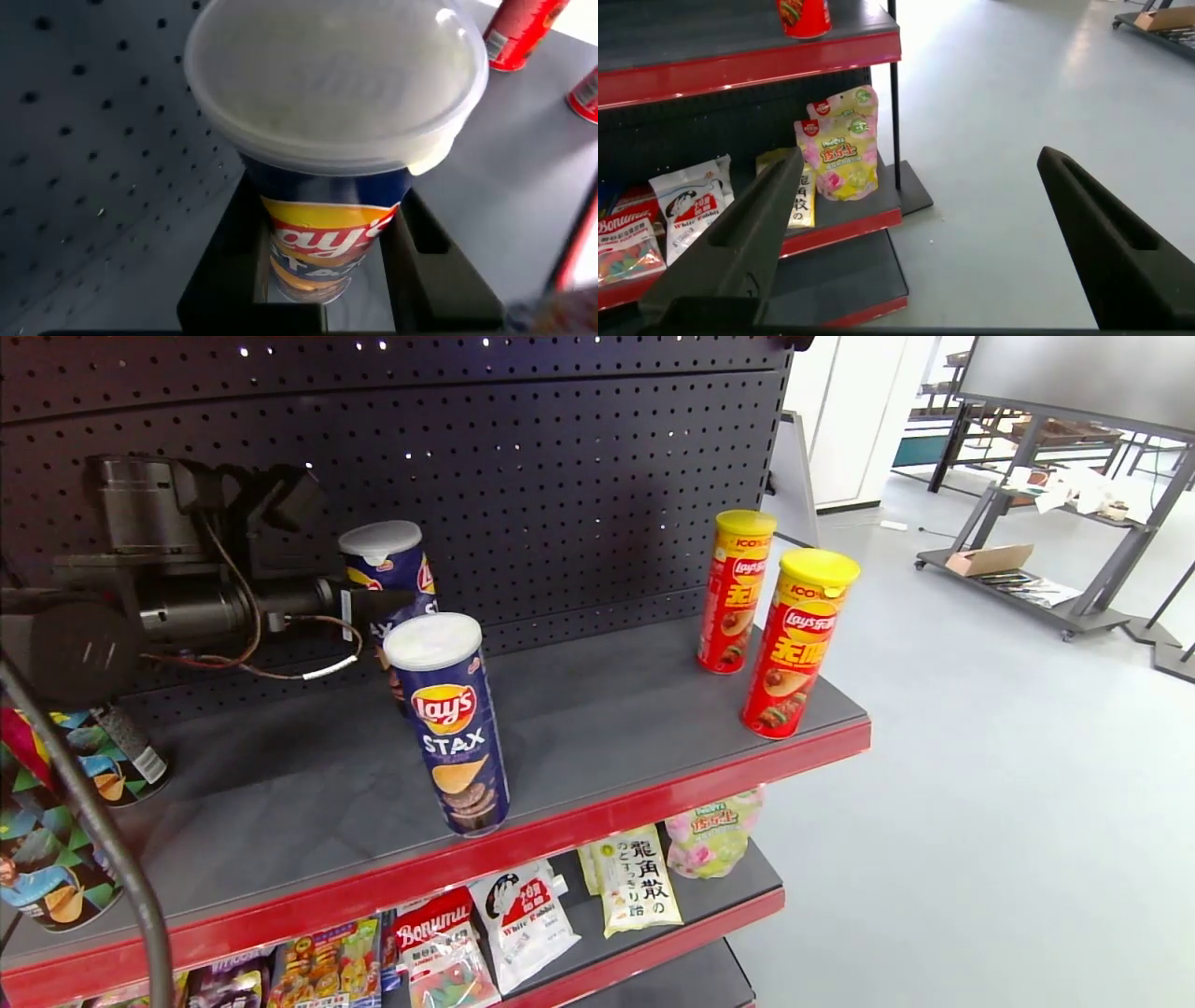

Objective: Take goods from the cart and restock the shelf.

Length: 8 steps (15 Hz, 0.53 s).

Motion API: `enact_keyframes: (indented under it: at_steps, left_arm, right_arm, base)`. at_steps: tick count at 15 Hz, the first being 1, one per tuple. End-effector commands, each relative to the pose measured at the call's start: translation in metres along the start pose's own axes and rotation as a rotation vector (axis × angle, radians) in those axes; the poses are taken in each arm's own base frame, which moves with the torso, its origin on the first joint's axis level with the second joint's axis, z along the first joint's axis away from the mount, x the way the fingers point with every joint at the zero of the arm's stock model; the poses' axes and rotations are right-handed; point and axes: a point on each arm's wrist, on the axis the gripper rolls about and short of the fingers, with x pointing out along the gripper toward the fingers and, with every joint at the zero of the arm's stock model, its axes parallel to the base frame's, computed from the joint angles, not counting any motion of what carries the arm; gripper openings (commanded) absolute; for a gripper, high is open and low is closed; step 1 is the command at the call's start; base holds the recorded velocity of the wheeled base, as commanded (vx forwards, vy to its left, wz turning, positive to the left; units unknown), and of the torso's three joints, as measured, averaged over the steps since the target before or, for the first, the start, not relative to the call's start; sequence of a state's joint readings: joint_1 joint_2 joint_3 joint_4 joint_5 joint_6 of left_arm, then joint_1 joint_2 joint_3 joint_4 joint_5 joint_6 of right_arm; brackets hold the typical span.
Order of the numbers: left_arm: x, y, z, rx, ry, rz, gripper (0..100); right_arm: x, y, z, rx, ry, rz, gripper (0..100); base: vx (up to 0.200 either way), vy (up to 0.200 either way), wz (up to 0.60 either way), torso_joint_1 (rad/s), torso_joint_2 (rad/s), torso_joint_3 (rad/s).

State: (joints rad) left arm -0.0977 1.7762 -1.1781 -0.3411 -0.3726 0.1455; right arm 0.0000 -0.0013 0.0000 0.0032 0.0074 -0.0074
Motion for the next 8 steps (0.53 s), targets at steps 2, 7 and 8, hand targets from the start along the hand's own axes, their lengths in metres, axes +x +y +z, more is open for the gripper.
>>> enact_keyframes:
  at_steps: [2, 7, 8]
  left_arm:
    - [0.029, -0.003, -0.011, 0.012, -0.012, -0.029, 0]
    - [0.032, -0.002, -0.012, 0.012, -0.016, -0.036, 0]
    - [0.034, -0.002, -0.014, 0.011, -0.011, -0.038, 0]
  right_arm:
    - [0.000, 0.000, 0.000, 0.000, 0.001, 0.000, 100]
    - [0.000, 0.000, 0.000, 0.000, 0.001, 0.000, 100]
    - [0.000, 0.000, 0.000, 0.000, 0.001, 0.000, 100]
  base:
    - [0.000, 0.000, 0.00, 0.000, 0.00, 0.000]
    - [0.000, 0.000, 0.00, 0.000, 0.00, 0.000]
    - [0.000, 0.000, 0.00, 0.000, 0.00, 0.000]
